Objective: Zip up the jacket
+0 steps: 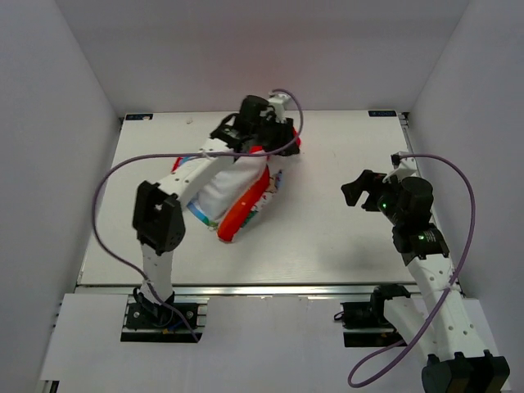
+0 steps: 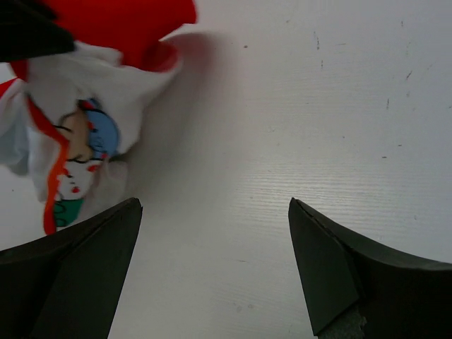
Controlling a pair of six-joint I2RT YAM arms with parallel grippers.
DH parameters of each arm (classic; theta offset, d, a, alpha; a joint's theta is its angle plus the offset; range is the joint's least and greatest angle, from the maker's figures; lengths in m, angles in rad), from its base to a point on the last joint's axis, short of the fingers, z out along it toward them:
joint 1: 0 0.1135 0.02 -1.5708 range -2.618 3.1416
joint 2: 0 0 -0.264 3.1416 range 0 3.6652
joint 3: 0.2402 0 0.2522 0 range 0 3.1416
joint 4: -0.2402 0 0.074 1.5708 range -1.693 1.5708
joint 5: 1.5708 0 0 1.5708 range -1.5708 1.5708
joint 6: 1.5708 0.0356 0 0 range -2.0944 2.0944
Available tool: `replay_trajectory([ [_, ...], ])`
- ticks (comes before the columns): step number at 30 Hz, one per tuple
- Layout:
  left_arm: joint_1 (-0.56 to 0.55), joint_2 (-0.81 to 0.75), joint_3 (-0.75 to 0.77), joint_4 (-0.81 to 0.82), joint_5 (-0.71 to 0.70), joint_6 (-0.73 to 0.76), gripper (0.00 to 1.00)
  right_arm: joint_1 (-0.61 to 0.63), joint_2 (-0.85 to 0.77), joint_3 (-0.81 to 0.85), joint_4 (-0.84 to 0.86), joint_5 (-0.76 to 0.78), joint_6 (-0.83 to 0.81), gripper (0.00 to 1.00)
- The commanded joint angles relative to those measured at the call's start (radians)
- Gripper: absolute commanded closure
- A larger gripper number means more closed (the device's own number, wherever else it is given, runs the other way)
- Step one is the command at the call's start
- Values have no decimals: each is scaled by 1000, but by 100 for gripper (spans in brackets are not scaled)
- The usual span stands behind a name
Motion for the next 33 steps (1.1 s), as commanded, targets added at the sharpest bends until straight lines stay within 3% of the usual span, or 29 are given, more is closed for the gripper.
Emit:
replay_trajectory([
  [1,-26,208,127,-86,100,-67,45,-3,11,4,6,-39,-7,11],
  [3,-27,257,230,-126,113,-86,21,-3,20,10,-17,-46,-7,11],
  [4,-27,264,250,-148,108,-84,2,-3,24,15,-27,-51,-7,11],
  [7,-26,142,199,-168,45,-67,2,-1,36,17,-44,-92,-7,11],
  [13,-26,-240,-123,-99,-215,-89,2,17,120,-6,-39,-230,53,11],
  [15,-20,-383,-218,-90,-383,-139,2,93,163,-32,-30,-197,87,11],
  [17,24,-460,-337,-99,-433,-205,2,208,197,-49,-2,-154,117,11],
  [21,158,-444,-449,-100,-357,-251,2,353,362,-7,33,21,176,11],
  [25,195,-347,-437,-101,-344,-245,2,356,522,55,45,115,230,11],
  [33,215,-114,-366,-22,-296,-216,2,327,870,269,25,217,171,11],
])
